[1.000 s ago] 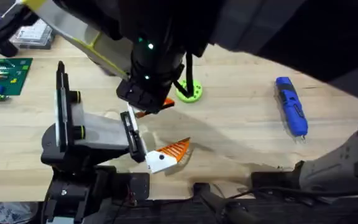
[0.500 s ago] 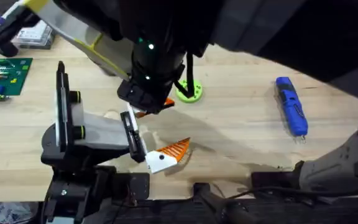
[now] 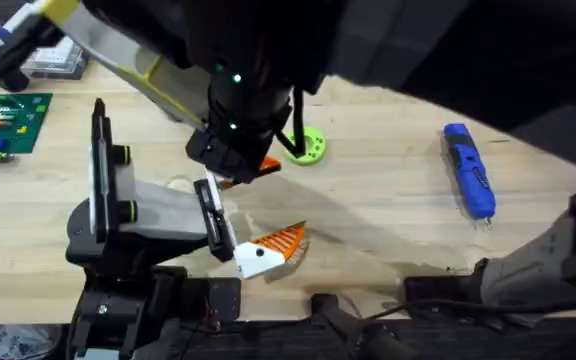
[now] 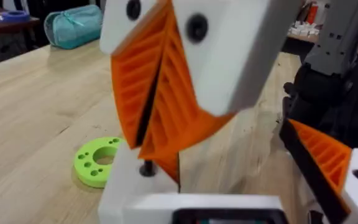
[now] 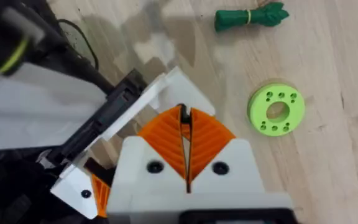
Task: Pick up the gripper from the table and insert it into the empty holder that is missing its gripper. Then pick up a screw, insert it into the mounting hole, and use the screwdriver to tighten it. Finally, clean up the table by picking up the vegetable and placing it into the bucket.
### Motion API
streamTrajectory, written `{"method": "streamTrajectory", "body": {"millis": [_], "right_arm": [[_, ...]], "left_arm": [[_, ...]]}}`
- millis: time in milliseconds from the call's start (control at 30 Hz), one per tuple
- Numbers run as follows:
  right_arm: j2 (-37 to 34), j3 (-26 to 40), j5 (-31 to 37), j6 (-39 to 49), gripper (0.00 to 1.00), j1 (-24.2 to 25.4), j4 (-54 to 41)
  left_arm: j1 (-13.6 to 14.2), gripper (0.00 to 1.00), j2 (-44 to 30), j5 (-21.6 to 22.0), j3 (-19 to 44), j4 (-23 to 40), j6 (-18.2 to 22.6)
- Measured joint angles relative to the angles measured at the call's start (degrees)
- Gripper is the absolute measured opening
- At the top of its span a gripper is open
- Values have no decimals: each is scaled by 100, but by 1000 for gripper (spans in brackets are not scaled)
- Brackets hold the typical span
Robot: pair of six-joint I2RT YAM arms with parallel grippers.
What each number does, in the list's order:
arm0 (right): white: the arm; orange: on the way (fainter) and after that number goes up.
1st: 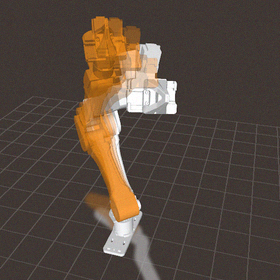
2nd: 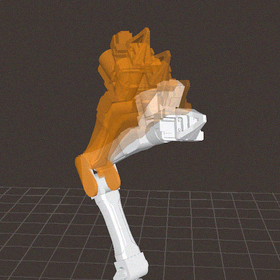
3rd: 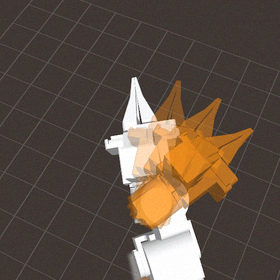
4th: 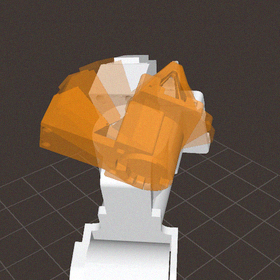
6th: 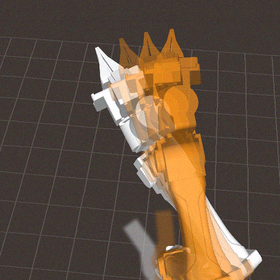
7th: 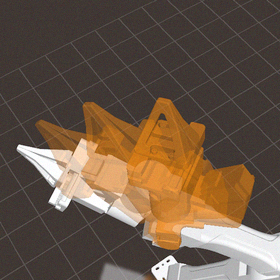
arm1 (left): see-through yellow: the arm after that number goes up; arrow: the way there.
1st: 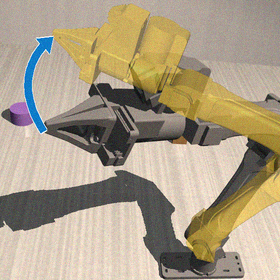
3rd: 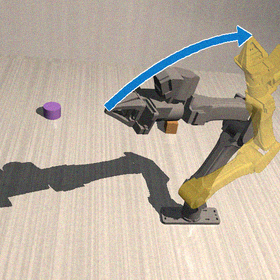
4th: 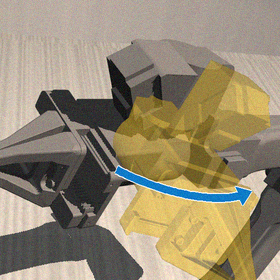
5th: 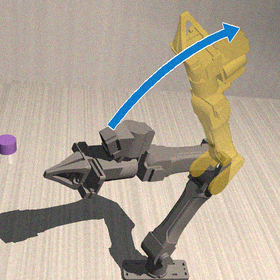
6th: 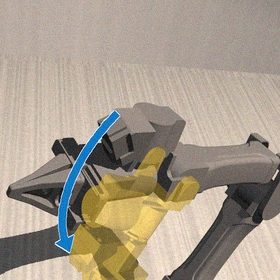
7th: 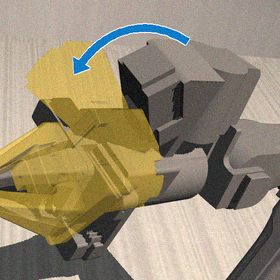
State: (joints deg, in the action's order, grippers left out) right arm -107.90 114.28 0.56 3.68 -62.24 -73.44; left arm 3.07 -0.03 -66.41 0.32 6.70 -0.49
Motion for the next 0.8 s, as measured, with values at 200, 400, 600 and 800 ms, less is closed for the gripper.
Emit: {"method": "streamTrajectory", "body": {"millis": [200,400,600,800], "right_arm": [[-149,0,-1,0,9,0,11],[-148,0,-2,0,9,0,9],[-148,0,0,0,9,0,21],[-150,0,0,0,9,0,49]], "left_arm": [[0,986,-6,-1,0,3,-42],[0,986,-6,-2,0,2,-44],[0,986,-4,0,0,3,-45],[0,986,-5,1,0,2,-44]]}}
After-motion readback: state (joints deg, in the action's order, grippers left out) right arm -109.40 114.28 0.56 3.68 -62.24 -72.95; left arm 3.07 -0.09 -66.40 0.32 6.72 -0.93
